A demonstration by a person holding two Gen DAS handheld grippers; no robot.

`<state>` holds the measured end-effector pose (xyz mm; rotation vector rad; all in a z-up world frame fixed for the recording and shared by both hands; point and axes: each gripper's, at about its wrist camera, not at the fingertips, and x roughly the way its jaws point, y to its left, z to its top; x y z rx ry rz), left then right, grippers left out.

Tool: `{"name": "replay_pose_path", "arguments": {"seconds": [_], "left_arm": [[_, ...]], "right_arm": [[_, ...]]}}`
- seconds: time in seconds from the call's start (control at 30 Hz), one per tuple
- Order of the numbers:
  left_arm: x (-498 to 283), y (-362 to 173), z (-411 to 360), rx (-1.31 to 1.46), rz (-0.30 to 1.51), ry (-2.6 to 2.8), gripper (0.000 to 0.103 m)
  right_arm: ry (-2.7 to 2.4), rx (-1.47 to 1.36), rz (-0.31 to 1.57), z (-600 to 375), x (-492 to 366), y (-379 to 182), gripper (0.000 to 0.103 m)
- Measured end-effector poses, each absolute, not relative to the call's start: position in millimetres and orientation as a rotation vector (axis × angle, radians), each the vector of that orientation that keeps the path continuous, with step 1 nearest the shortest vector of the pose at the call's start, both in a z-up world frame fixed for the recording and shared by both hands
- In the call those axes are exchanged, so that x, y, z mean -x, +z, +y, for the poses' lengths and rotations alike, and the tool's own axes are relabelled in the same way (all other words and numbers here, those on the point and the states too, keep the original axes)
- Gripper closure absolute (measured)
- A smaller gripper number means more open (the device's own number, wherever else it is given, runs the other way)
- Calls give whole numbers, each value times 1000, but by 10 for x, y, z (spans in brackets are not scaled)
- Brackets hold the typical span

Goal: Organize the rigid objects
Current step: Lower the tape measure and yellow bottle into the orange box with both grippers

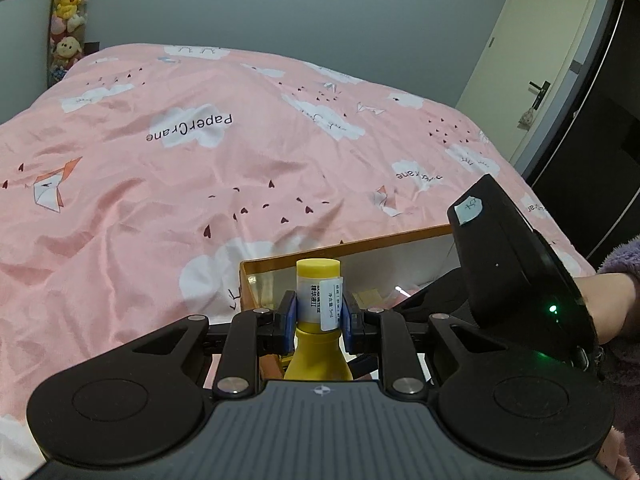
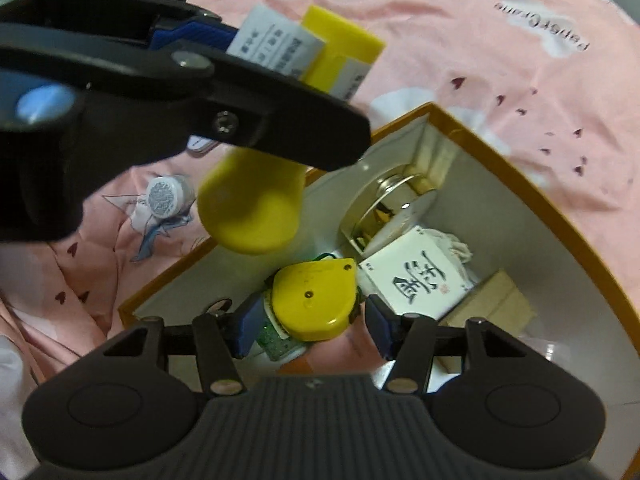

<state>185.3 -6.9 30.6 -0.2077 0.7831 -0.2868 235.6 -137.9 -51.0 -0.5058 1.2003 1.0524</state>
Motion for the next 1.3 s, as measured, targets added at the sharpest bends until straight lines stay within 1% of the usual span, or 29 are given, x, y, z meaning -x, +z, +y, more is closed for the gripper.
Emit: {"name": "replay_pose_path", "arguments": {"seconds": [0.17,0.2,0.23,0.3,0.33,0.4,0.6,0.83,1.0,1.17,1.3], "left_arm": [[-1906,254,-54,204,797,-276,79],[-1911,251,-52,204,797,-276,79],[-1916,248,-45,208,799,-276,79],[-1924,247,-47,207,799,-271,79],[-1929,247,-45,202,800,-266,79],[-1931,252,-47,195,799,-265,79],[-1931,284,-112,182,804,-286,79],[-2021,229,-467,194,830,-380,79],[-2189,-20,-700,274,950,-447,79],[-2270,-260,-844,306,1054,-464,79],[-2348,-427,-932,313,1140,-462,79]], "right_arm": [[1072,496,1225,-1344,-2407,-604,46],[1074,493,1230,-1342,-2414,-620,44],[1079,486,1239,-1342,-2423,-639,39],[1094,462,1260,-1345,-2441,-675,35],[1091,453,1259,-1345,-2446,-686,38],[1065,465,1244,-1347,-2434,-684,49],[1046,468,1223,-1481,-2366,-574,49],[922,424,1243,-2079,-2465,-429,49],[806,423,1327,-2412,-2543,-614,49],[810,391,1358,-2508,-2575,-699,49],[822,435,1385,-2473,-2539,-778,49]]}}
